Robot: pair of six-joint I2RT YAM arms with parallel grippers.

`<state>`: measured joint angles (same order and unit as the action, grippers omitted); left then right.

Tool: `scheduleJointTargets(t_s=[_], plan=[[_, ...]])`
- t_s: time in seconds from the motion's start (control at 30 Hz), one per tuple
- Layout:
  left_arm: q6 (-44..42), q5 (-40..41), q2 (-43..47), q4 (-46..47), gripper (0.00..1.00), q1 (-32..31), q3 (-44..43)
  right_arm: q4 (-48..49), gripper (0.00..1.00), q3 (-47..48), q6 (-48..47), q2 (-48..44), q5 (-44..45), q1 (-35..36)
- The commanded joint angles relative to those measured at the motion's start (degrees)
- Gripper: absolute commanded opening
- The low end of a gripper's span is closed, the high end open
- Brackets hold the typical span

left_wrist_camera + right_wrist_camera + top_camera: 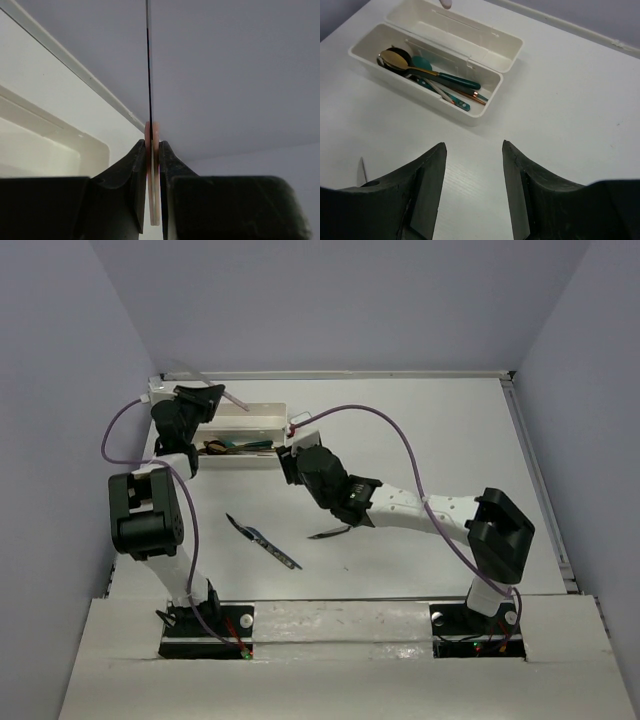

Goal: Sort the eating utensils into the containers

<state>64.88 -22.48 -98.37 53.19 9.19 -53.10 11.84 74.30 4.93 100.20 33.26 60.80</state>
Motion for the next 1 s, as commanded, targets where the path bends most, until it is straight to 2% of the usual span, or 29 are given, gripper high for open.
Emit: scheduleJointTargets(t_s=[0.0,0.13,0.27,0.43,0.53,0.63,0.77,0.8,0.83,0.97], plan=[[0.51,3.06,-2.7,7.72,0.0,-4.08,-8.68,2.67,0.54,0.23,0.61,0.95,4.53,-0.24],[-1.16,4.63,-8.76,5.79,0.0,-6.81,-13.51,1.44,0.54,0.67,1.4,2.71,5.86,-0.24],[-1.86,6.65,-11.58,4.82,0.0,-7.43,-14.4,-0.58,0.54,1.46,1.4,4.03,6.64,-0.77],[-8.27,15.35,-10.36,5.6,0.0,-7.43,-12.65,-1.29,0.54,1.46,2.8,4.12,7.09,-0.77],[-10.21,18.86,-9.3,12.71,0.0,-7.43,-9.93,-1.9,0.54,1.55,4.03,4.21,6.82,-0.77],[-7.76,21.6,-8.51,16.23,0.0,-7.52,-5.89,-3.39,0.53,2.16,5.26,4.12,6.39,-0.77],[-5.47,26.95,-8.94,27.2,0.0,-8.22,-0.27,-5.33,0.53,3.04,6.85,3.6,7.26,-0.77],[-5.99,28.88,-9.3,34.45,0.0,-8.22,0.8,-5.94,0.53,3.13,7.02,3.51,7.61,-0.77],[-7.39,29.24,-10.17,37.48,0.0,-8.31,1.42,-6.03,0.53,3.22,7.37,3.16,7.87,-0.77],[-6.7,30.56,-12.28,38.31,0.0,-8.31,0.46,-7.43,0.52,4.71,6.76,3.42,8.75,-0.77]])
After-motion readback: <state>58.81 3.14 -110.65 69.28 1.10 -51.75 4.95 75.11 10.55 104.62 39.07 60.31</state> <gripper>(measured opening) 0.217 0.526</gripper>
